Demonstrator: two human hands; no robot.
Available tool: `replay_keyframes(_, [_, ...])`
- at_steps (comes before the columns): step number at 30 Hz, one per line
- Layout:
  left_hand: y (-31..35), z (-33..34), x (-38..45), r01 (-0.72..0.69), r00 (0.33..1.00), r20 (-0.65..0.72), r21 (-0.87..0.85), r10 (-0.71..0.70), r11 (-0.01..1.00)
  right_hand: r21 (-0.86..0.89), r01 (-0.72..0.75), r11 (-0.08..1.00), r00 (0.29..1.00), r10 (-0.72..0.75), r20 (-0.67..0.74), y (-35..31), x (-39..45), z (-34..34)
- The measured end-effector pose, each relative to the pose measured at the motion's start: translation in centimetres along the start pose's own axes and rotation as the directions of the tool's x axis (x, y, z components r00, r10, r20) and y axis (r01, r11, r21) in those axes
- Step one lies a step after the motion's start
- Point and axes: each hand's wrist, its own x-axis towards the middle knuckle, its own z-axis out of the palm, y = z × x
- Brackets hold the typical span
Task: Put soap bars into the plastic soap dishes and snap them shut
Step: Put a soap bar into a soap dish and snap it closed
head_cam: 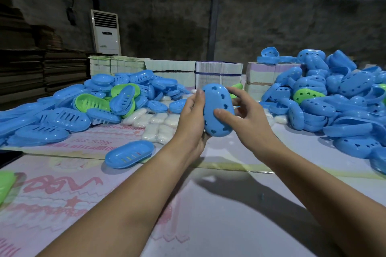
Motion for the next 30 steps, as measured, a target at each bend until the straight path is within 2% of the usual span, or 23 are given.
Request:
replay_keyframes(4, [-0.5, 0.2, -0.2, -0.017, 1.000, 0.020, 0.151, 0.014, 0.988, -0.198, 0.088, 0.976, 0.982, -0.118, -0.145, -0.1, -0.8, 1.1])
replay_keyframes(7, [-0.9, 0.6, -0.4, -0.026, 0.997, 0.073, 0.118, 0.017, 0.993, -0.305, 0.163, 0.938, 0.971, -0.206, -0.117, -0.2, -1.1, 1.8])
replay_keyframes(9, [-1.0, 0.6, -0.4, -0.029, 0.997, 0.077, 0.088, 0.023, 0.996, -0.211, 0.173, 0.962, 0.977, -0.195, -0.090, -0.4, -0.9, 1.6])
replay_keyframes(11, [-0.8, 0.4, -0.2, -0.025, 0.997, 0.077, 0.108, 0.017, 0.994, -0.007, 0.105, 0.995, 0.991, -0.105, -0.085, -0.6, -0.6, 1.0])
replay_keyframes(13, [-0.8, 0.3, 0.0, -0.028, 0.996, 0.089, 0.141, 0.016, 0.990, 0.082, 0.038, 0.996, 0.997, -0.032, -0.070, -0.4, -0.3, 0.5])
replay_keyframes(17, [-0.7, 0.2, -0.1, -0.023, 0.993, 0.117, 0.162, 0.004, 0.987, 0.121, -0.017, 0.992, 0.999, 0.013, 0.029, -0.1, -0.1, 0.0])
replay_keyframes(23, [-0.6, 0.1, -0.4, -0.067, 0.982, 0.185, 0.220, 0.025, 0.973, 0.123, 0.002, 0.992, 0.999, -0.007, 0.042, -0.7, 0.2, -0.5])
replay_keyframes(30, [-0.8, 0.9, -0.9, -0.096, 0.993, 0.087, 0.202, 0.080, 0.975, 0.125, 0.015, 0.992, 0.998, -0.023, 0.059, -0.6, 0.2, -0.6])
